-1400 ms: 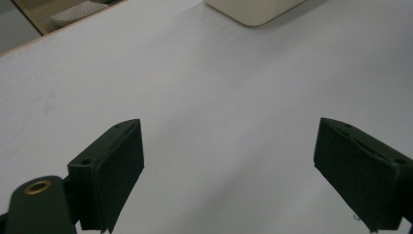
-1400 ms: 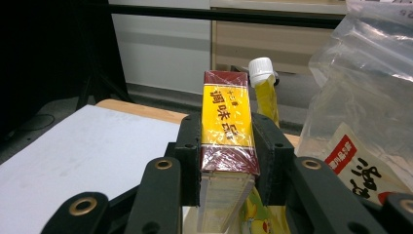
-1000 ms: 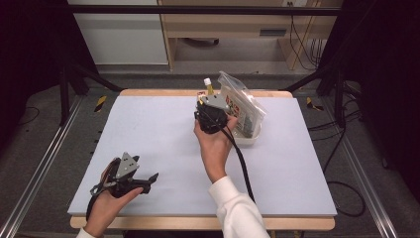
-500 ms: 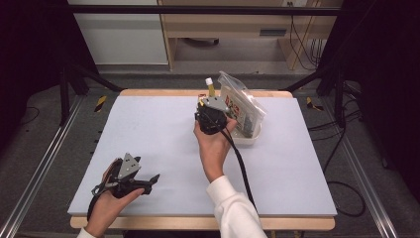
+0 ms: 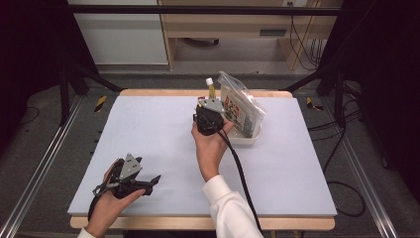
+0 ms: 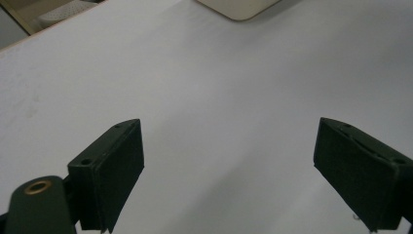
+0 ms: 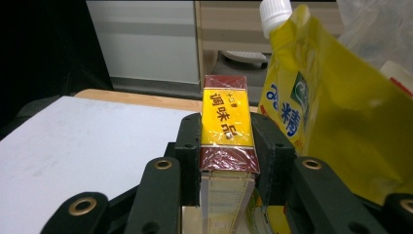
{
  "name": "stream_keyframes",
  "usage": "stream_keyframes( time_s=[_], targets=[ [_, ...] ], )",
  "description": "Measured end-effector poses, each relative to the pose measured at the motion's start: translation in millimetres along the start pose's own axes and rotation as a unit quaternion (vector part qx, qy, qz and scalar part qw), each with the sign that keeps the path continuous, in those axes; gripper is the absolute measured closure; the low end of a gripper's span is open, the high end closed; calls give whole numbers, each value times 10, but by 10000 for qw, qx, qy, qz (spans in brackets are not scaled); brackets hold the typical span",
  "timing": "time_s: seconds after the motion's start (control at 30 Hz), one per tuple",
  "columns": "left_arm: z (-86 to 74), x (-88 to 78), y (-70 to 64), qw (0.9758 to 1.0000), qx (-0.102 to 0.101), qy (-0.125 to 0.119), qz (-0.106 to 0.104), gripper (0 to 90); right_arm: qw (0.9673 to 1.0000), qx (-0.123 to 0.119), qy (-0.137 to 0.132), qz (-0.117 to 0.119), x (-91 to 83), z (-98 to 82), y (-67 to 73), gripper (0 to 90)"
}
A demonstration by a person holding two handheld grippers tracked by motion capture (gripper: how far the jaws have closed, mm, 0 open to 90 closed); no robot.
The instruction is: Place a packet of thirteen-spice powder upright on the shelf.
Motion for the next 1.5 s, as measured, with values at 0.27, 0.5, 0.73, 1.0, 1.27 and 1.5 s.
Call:
stream_keyframes(
  time_s=[0.27, 0.5, 0.73, 1.0, 1.27, 1.5],
  targets=[
    [1, 1, -4, 10000, -8, -5, -9, 110, 9999, -13, 145, 15, 56, -103, 12, 675],
    [-12, -13, 26, 10000, -35, 10, 33, 110, 9996, -43, 268, 116, 105, -139, 0, 663],
    [-15, -29, 36, 10000, -39, 3, 73, 110, 9986, -108, 359, 384, 78, -159, -12, 588],
    [-17, -22, 58, 9999, -27, 11, 156, 110, 9969, -370, 272, 634, -138, -149, 39, 512],
    [-24, -29, 104, 9996, -122, -25, 272, 110, 9930, -646, 338, 924, -418, -211, 28, 380],
    [-32, -21, 113, 9996, -138, -23, 257, 99, 9898, -801, 382, 1113, -668, -229, -48, 259]
  ],
)
Point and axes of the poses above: each handheld gripper's, and its own axes: x roughly forward along the jaws, z roughly out of its top, y roughly to its left, the point moved 6 cm from there along x, roughly forward along the jaws, and after that the axes turned 7 degrees about z, right-handed, at the moved point
